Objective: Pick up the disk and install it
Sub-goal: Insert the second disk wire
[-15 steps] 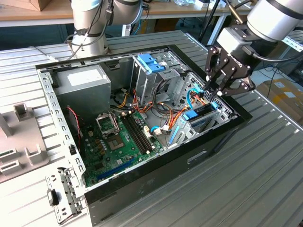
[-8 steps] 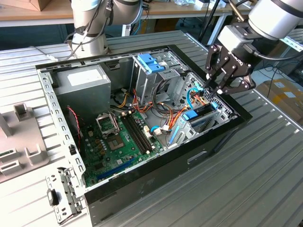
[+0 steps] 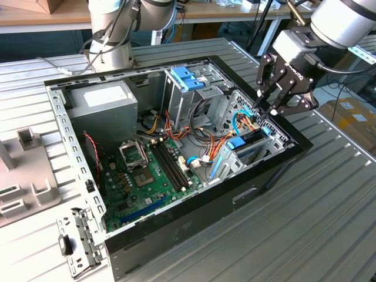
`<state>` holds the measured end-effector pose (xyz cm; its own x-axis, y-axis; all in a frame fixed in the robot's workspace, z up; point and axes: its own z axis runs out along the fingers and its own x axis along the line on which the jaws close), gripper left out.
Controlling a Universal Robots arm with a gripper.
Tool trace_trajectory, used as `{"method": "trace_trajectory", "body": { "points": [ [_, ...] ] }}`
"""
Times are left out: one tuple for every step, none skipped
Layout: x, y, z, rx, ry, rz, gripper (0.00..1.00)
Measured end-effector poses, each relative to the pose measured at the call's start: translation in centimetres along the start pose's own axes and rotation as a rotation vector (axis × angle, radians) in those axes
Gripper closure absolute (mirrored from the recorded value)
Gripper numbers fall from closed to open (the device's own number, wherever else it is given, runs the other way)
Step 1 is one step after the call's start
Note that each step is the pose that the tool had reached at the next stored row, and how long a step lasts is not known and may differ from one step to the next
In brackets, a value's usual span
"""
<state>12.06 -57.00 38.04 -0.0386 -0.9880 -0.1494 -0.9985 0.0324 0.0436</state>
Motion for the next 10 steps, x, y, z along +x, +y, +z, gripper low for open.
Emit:
{"method": "trace_trajectory", "body": {
  "points": [
    [0.29,0.7,0.31,-0.0005,-0.0096,0.0,0.64],
    [0.69,0.73,1.26,-0.0017,-0.0095,0.0,0.64],
    [0.78,0.72,1.85,-0.002,-0.0094,0.0,0.64],
    [0.78,0.73,1.88,-0.0019,-0.0091,0.0,0.64],
    [0.78,0.73,1.88,-0.0019,-0.0092,0.0,0.64],
    [0.78,0.73,1.88,-0.002,-0.0091,0.0,0.64],
    [0.79,0.73,1.89,-0.002,-0.0093,0.0,0.64],
    [0.79,0.73,1.89,-0.002,-0.0093,0.0,0.64],
    [0.79,0.73,1.89,-0.002,-0.0093,-0.001,0.64],
    [0.79,0.73,1.89,-0.0021,-0.0093,-0.001,0.79]
  ]
}}
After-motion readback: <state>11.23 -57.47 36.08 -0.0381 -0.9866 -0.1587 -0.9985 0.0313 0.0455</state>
